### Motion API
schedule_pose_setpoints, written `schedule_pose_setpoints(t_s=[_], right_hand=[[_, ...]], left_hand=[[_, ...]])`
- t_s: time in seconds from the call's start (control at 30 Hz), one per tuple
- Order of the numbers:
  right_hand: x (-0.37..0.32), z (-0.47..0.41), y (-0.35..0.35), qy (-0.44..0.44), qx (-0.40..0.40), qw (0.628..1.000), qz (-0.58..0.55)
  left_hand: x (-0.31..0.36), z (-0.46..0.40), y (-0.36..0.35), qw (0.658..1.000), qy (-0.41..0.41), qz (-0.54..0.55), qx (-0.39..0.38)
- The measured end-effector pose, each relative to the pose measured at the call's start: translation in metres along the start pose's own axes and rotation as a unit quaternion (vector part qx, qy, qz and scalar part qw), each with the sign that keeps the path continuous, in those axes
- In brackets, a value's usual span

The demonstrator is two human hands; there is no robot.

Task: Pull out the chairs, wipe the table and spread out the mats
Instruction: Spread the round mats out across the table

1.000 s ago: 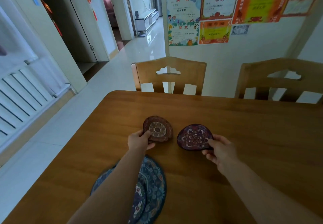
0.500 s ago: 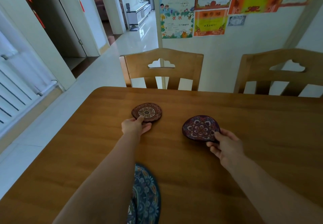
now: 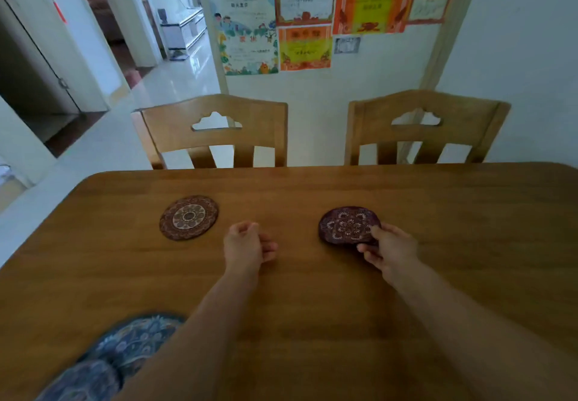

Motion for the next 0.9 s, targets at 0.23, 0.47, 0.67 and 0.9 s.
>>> schedule_pose_setpoints(t_s=[0.23, 0.47, 0.67, 0.9], right_hand=[[-0.045, -0.062, 0.055, 0.012, 0.082, 0.996, -0.039], [-0.07, -0.107, 0.088, 0.033, 0.141, 0.985, -0.092], [-0.08, -0.12, 0.099, 0.021, 0.14, 0.987, -0.078], [-0.079, -0.108, 0.111, 0.095, 0.139, 0.985, -0.039]], left_hand=[[-0.017, 0.038, -0.06, 0.988, 0.117, 0.026, -0.099], [-0.03, 0.041, -0.072, 0.99, 0.115, 0.012, -0.083], [-0.025, 0.047, -0.07, 0.991, 0.109, -0.001, -0.078], [-0.026, 0.078, -0.063, 0.991, 0.094, 0.007, -0.095]])
Point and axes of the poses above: each hand's wrist, its own z-axis away from the middle knuckle, its own y-axis out of the back of the hand, x = y × z, the point moved 1 cm from there along -z, towards the middle knuckle, and after that the axes turned 12 degrees about x, right-handed, at the moved point
